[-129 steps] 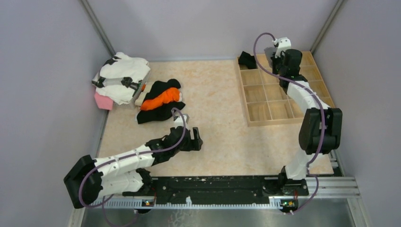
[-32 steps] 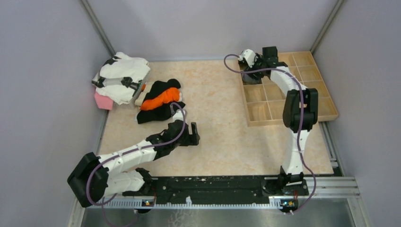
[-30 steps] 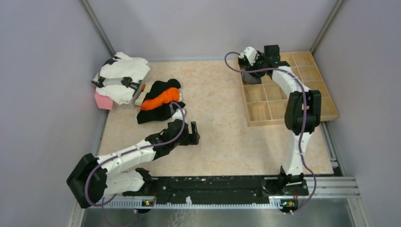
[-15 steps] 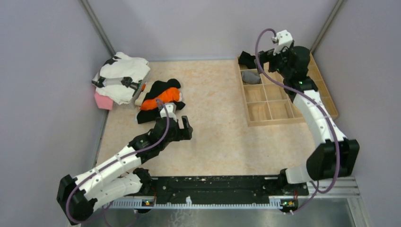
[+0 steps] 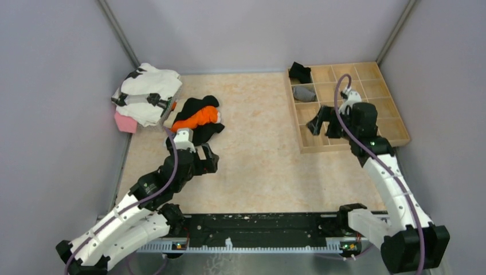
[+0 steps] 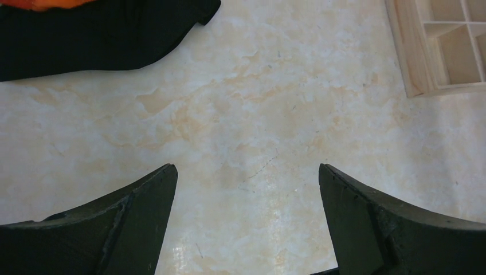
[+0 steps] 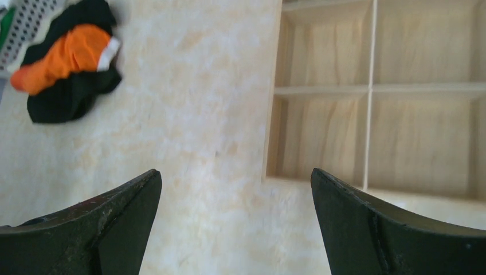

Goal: Roll the underwear
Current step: Reset both arms

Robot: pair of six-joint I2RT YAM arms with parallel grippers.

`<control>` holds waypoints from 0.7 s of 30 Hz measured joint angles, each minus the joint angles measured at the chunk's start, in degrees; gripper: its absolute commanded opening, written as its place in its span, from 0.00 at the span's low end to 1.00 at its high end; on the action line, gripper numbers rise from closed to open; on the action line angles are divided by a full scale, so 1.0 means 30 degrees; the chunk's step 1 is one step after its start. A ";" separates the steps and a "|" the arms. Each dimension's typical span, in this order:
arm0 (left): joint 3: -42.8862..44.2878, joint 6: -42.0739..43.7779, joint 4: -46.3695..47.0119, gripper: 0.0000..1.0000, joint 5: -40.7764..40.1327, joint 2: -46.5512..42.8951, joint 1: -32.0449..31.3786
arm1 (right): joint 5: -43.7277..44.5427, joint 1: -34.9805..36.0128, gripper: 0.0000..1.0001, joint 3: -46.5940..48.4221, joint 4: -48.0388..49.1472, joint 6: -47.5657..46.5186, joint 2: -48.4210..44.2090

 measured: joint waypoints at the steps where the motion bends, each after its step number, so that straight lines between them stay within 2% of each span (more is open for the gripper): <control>1: 0.0277 0.0124 -0.0233 0.99 -0.0022 -0.0138 0.0000 | -0.0321 0.0000 0.99 -0.0954 -0.0474 0.0372 -0.0729; 5: 0.1428 0.0896 -0.0794 0.99 -0.0117 -0.0488 0.0000 | -0.1144 0.0000 0.99 -0.3228 -0.2208 0.1508 -0.3738; 10: 0.1872 0.1749 -0.0903 0.99 -0.0525 -0.0845 0.0000 | -0.0415 0.0000 0.99 -0.3337 -0.3446 0.1610 -0.6732; 21: 0.1872 0.1559 -0.1872 0.99 -0.2237 -0.2047 0.0000 | 0.1399 0.0000 0.99 -0.4000 -0.3308 0.0590 -0.9894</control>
